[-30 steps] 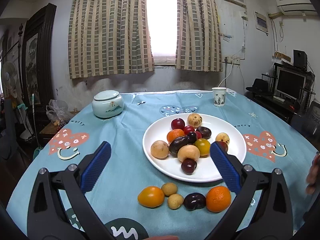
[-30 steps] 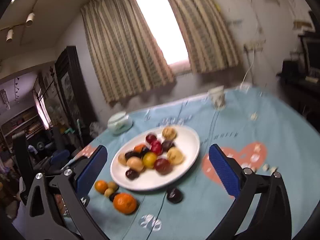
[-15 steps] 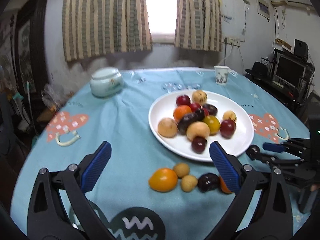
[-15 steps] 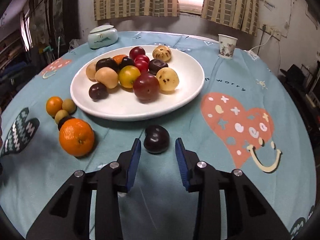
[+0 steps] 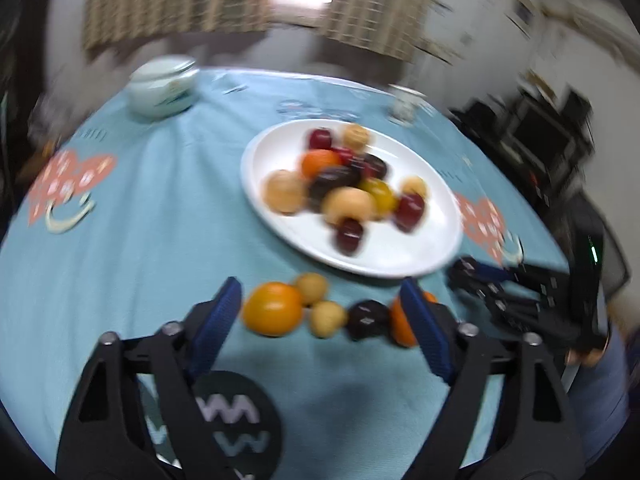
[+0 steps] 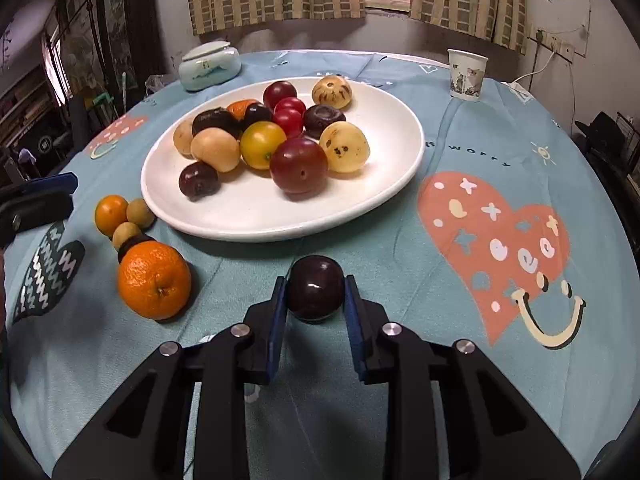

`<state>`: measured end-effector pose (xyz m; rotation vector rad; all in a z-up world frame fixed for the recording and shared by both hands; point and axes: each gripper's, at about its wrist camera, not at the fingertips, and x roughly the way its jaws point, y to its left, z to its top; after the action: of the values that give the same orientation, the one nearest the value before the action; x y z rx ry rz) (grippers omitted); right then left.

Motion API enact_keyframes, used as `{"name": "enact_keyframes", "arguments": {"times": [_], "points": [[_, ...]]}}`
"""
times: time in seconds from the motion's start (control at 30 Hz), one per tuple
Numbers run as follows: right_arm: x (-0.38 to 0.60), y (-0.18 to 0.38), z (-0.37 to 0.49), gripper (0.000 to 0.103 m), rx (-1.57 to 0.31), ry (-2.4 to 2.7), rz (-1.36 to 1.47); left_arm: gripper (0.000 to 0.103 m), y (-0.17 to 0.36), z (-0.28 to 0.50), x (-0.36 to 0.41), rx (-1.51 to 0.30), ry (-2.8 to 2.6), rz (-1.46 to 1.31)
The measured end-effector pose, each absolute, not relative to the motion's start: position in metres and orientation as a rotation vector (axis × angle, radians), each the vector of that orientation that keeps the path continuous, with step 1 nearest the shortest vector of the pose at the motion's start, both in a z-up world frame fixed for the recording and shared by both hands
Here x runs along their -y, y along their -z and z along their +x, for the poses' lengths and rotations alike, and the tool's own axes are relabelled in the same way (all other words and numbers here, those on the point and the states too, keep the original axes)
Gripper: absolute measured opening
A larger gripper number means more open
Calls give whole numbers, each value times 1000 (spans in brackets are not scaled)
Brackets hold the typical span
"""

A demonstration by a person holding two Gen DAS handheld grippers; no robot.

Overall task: Organize fruits
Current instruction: 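Grasp a dark plum with the right gripper while the left grasps an orange fruit, then carry the orange fruit and plum onto the plate and open both grippers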

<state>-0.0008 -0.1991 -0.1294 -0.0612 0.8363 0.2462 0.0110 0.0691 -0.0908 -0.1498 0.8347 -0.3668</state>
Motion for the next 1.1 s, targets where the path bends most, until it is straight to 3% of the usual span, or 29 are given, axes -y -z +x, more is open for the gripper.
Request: {"name": "enact_keyframes", "arguments": {"times": [0.07,0.1,0.4,0.5,0.93,1.1], "points": [[200,128,-2,28,-828,-250,-55,59,102,24,-84,-913,328,-240],[200,128,-2,28,-828,-252,-54,57,110,31,-89,-962,305,-274],[197,125,-3,28,-822,-270,-54,58,130,38,-64,-1029,294,-185],[195,125,-4,28,-821,-274,-62,44,129,38,-68,-1017,284,-182],[196,125,-4,28,-814,-277,-66,44,97,20,-62,-857,360,-159],[191,123,-6,28,-806,-299,-82,44,97,-1,-20,-808,362,52]]}}
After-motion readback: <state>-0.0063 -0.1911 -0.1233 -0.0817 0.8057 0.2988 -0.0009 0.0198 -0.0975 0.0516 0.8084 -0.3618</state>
